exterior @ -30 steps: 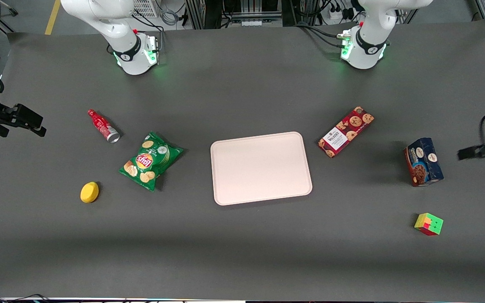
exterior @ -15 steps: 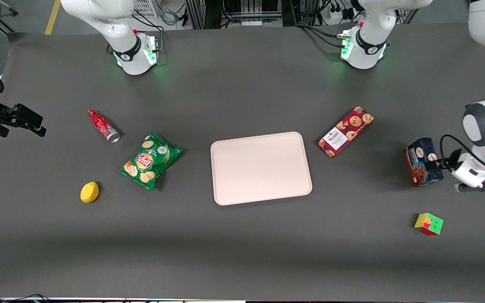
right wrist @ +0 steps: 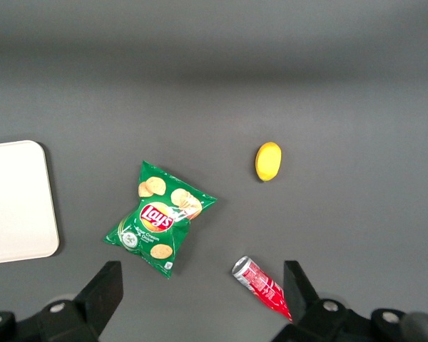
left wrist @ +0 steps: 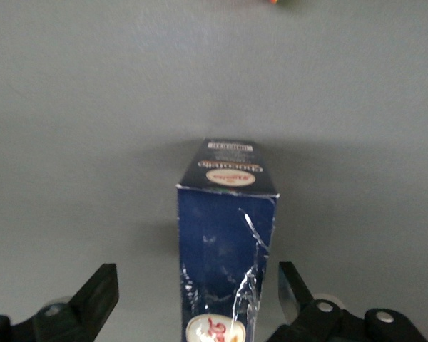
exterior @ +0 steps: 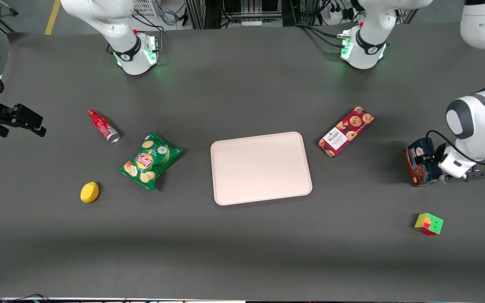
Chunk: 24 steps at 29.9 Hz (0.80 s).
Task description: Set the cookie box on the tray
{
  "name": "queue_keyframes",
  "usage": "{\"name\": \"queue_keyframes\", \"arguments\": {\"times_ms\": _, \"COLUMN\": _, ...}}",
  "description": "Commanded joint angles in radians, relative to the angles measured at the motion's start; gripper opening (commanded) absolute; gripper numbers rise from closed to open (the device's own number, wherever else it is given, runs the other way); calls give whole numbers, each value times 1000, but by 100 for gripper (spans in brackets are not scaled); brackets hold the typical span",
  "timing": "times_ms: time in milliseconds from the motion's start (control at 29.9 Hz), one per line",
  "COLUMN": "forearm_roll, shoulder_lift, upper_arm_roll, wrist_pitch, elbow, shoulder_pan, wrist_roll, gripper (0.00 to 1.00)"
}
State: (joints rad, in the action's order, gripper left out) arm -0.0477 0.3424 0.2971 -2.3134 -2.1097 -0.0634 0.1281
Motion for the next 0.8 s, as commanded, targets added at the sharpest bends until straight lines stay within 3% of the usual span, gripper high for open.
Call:
{"name": "queue_keyframes", "arguments": {"times_ms": 0, "forearm_roll": -9, "shoulder_lift": -66, "upper_arm_roll": -3, "wrist_pitch": 43, "elbow": -27, "shoulder_pan": -4, "wrist_roll": -13, "gripper": 0}}
{"name": "queue_keyframes", "arguments": {"times_ms": 201, "forearm_roll": -9, "shoulder_lift": -72, "upper_arm_roll": -27, "wrist_pitch": 63, "elbow": 0, "shoulder_pan": -6, "wrist_roll": -61, "gripper": 0}}
{"name": "queue_keyframes", "arguments": {"times_ms": 368, "forearm_roll": -6, "shoulder_lift": -112, "upper_arm_roll": -39, "wrist_pitch": 204, "elbow": 97, "shoulder_pan": -7, "wrist_roll": -62, "gripper": 0}}
{"name": "queue_keyframes", "arguments": {"times_ms": 770, "forearm_roll": 3, "shoulder_lift": -160, "upper_arm_roll": -176, "wrist_pitch": 779, "elbow": 586, "shoulder_pan": -9, "wrist_roll": -200, "gripper": 0}}
